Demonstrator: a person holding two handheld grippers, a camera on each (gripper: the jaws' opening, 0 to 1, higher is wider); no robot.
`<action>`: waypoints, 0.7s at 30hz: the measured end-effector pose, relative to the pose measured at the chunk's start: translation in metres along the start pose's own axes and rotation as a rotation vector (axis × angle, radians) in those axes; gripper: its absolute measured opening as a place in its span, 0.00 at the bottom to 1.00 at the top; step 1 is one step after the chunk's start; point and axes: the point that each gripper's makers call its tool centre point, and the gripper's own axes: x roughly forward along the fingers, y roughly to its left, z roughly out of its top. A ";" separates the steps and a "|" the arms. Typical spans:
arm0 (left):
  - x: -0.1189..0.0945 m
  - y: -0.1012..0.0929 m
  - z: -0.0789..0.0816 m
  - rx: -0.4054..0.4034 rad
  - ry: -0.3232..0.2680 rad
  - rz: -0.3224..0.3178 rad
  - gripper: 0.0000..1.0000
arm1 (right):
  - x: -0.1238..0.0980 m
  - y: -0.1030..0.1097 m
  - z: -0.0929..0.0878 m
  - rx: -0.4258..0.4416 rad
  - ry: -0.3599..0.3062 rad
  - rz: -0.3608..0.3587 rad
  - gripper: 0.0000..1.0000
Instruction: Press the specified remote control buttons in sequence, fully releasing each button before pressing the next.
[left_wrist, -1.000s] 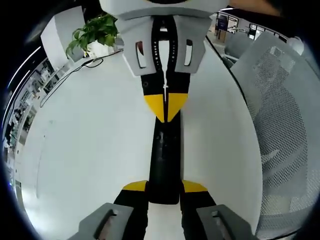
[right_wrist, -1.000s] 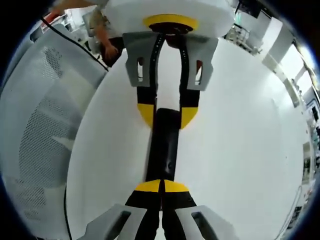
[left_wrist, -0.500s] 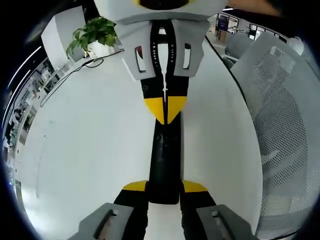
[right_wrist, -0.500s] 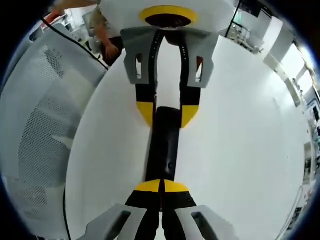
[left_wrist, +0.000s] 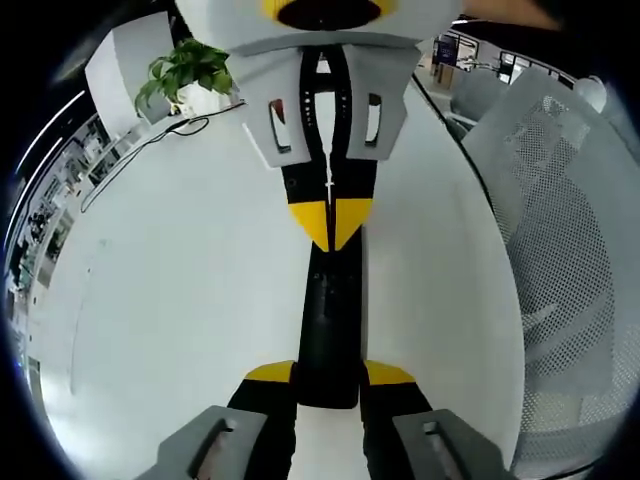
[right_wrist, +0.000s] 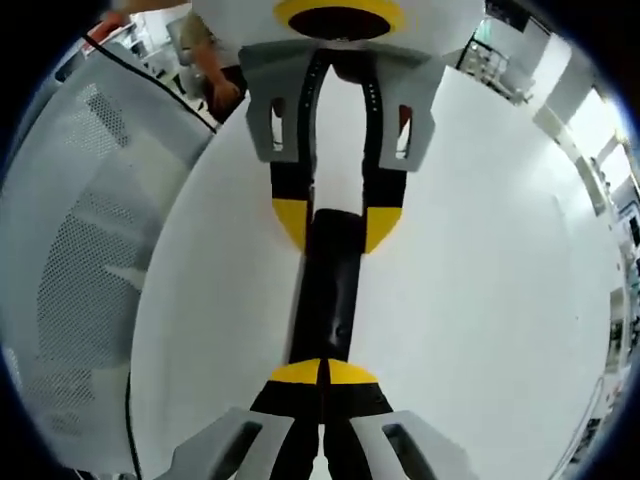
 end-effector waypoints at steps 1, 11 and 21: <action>0.000 0.000 0.000 0.000 0.000 -0.002 0.23 | 0.000 0.000 0.000 -0.001 0.000 -0.002 0.00; 0.000 0.001 0.000 0.004 0.008 -0.001 0.23 | -0.005 0.000 0.001 0.051 -0.068 -0.011 0.00; -0.001 0.002 0.001 0.009 0.015 0.003 0.23 | -0.016 -0.003 0.003 0.031 -0.071 -0.046 0.00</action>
